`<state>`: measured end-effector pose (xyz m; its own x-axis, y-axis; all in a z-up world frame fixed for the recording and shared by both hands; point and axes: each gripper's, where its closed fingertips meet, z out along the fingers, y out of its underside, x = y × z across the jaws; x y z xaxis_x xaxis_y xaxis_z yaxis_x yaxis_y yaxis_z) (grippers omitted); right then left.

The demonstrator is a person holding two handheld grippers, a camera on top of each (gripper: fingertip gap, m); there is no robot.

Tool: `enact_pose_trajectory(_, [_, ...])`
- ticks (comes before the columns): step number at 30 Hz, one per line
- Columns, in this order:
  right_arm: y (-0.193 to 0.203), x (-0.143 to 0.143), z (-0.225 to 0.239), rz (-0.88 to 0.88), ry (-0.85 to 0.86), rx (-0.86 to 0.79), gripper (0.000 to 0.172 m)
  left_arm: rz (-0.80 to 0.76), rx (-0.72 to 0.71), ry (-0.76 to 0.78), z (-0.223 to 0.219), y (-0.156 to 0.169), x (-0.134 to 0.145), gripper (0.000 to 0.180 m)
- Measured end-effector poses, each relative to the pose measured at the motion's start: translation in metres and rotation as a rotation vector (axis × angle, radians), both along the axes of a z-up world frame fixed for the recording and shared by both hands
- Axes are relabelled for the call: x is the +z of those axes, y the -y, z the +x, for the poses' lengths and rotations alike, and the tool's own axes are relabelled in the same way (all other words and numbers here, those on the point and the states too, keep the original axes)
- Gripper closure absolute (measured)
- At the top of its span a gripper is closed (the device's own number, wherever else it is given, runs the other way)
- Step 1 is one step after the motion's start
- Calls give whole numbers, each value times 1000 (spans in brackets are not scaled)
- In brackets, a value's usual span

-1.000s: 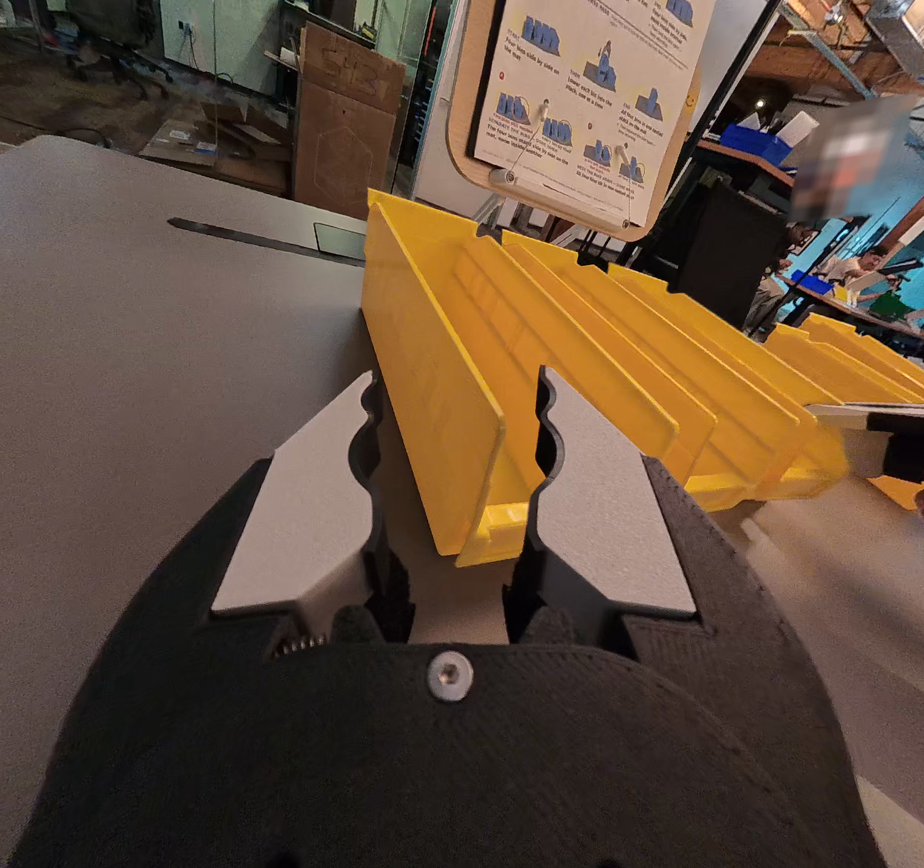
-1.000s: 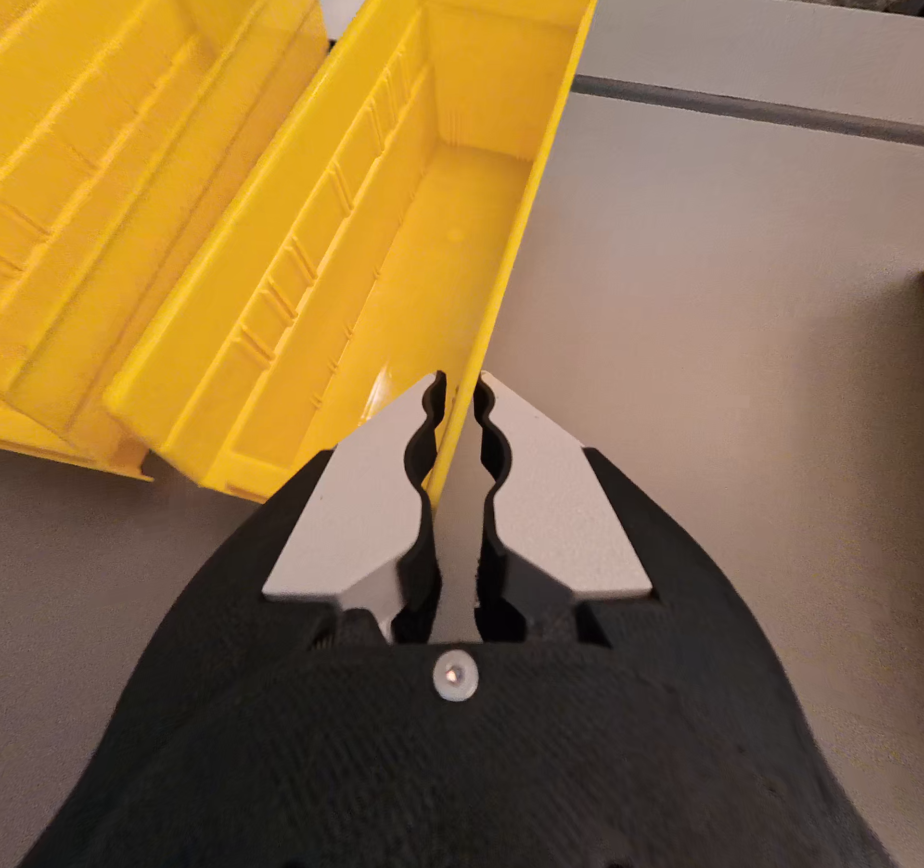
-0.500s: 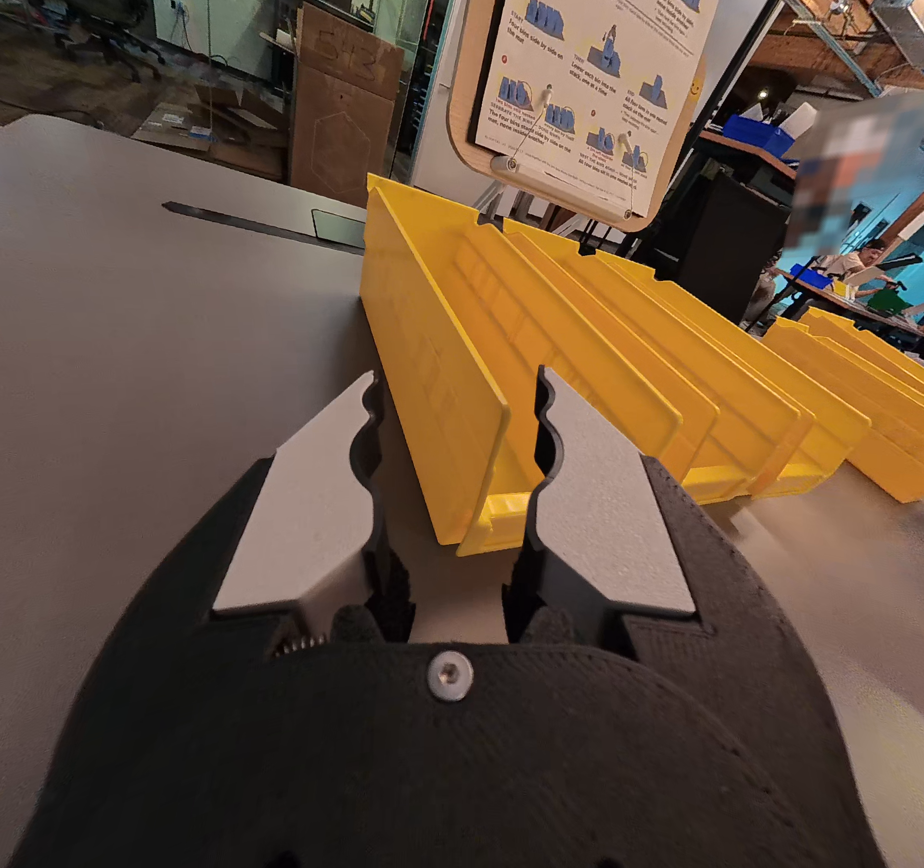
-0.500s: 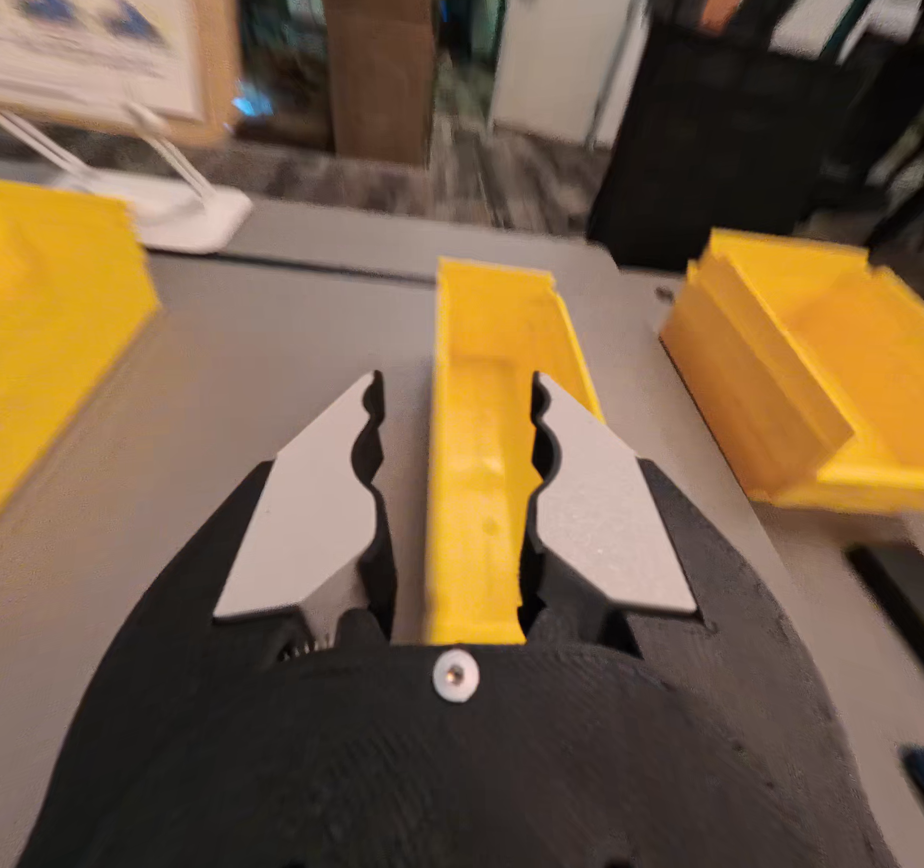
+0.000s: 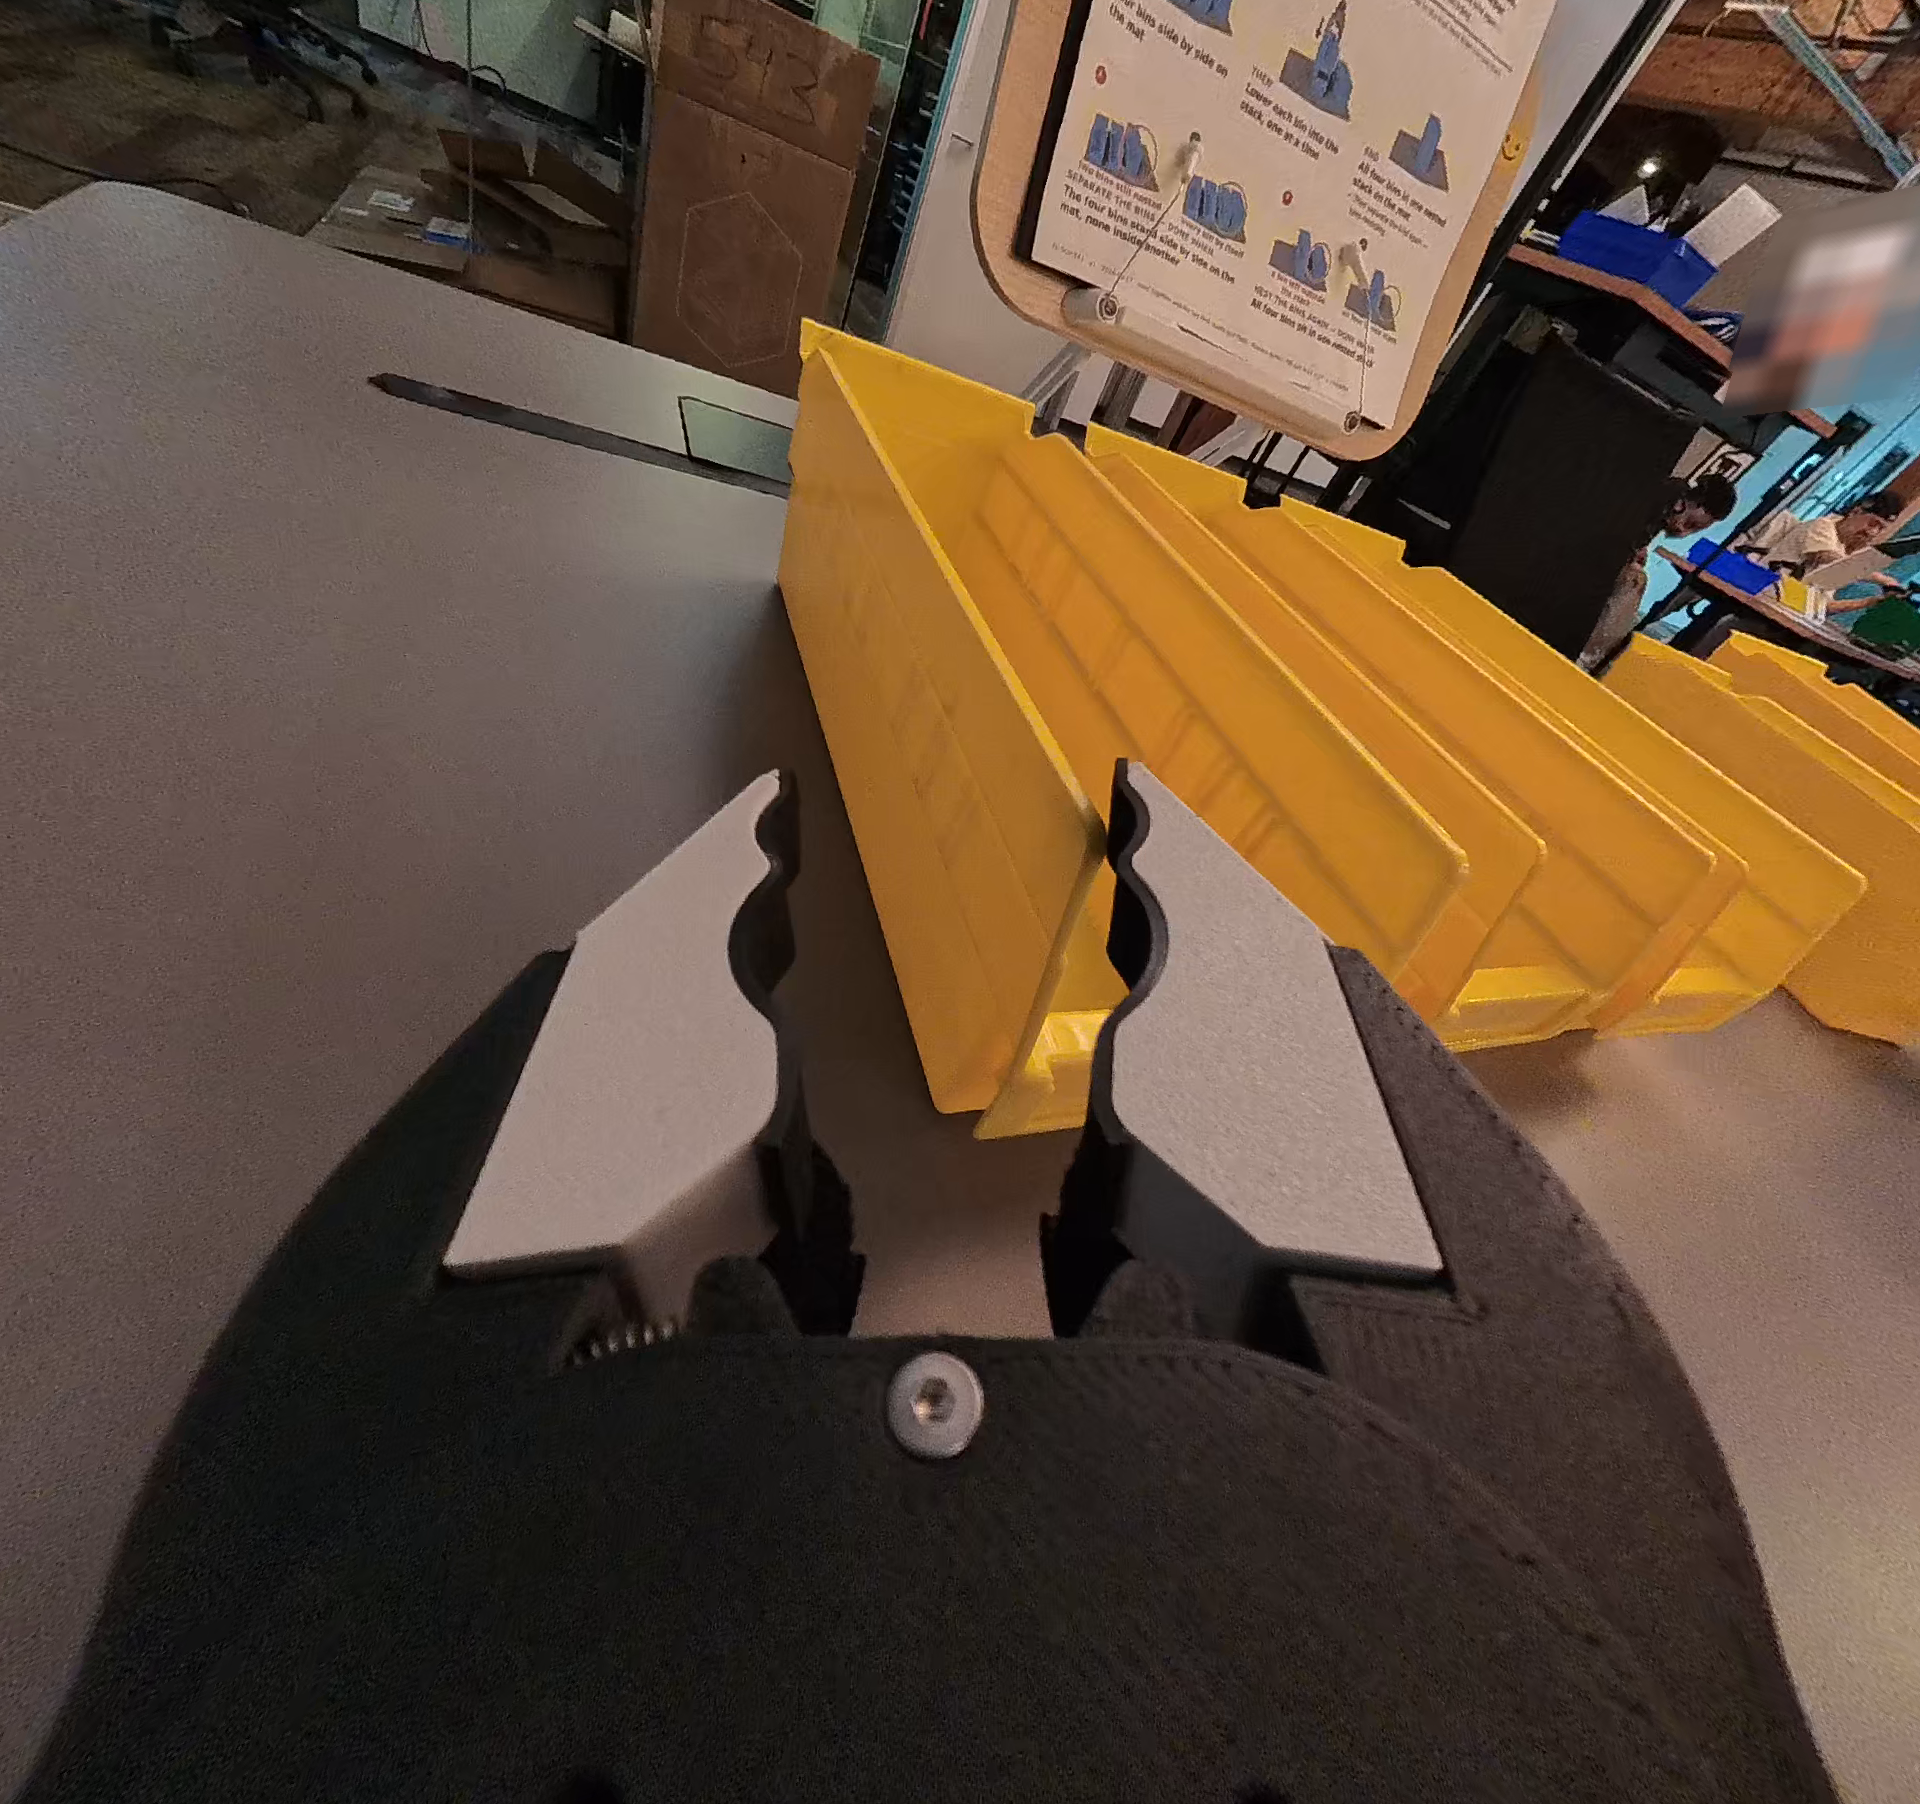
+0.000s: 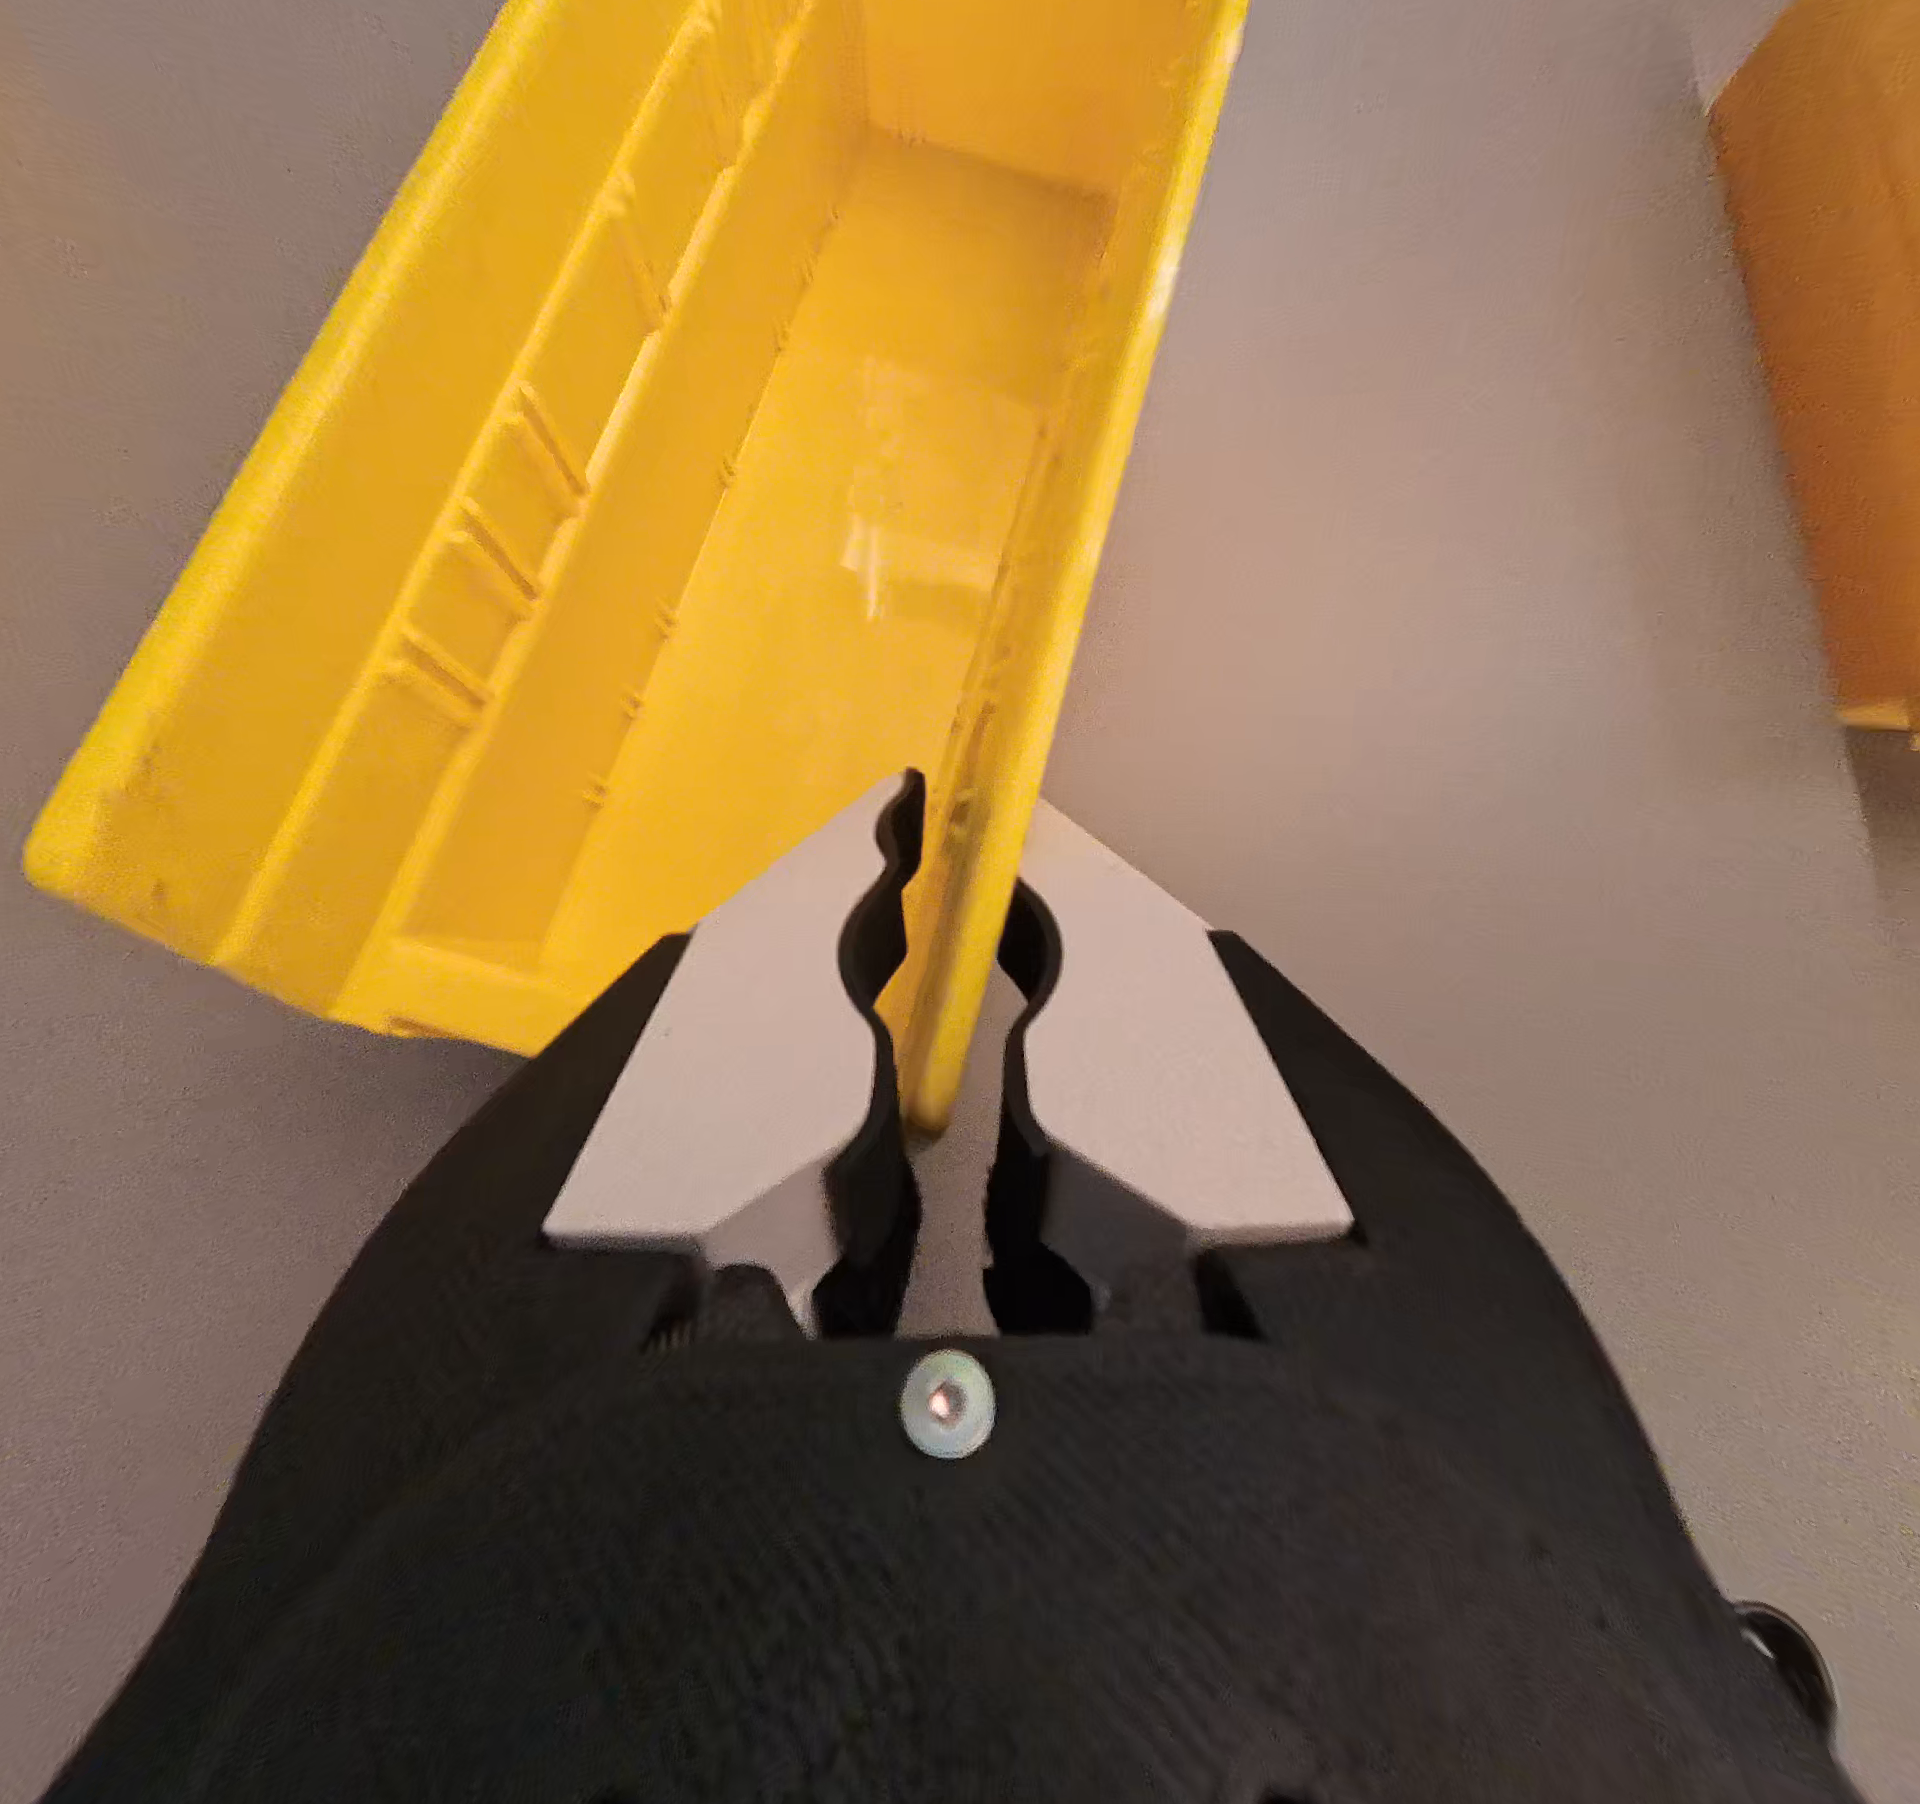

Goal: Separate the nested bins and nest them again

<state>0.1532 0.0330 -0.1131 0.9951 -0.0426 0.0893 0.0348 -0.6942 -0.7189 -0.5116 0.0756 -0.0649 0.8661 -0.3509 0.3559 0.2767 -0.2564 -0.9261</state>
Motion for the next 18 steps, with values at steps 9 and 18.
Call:
enact_pose_trajectory(9, [-24, 2, -120, 56, -50, 91, 167, -17, -14, 15, 2, 1, -3, 122])
enact_pose_trajectory(18, [-38, 2, -152, 92, -198, -7, 168, -22, -31, 23, 5, 3, -3, 123])
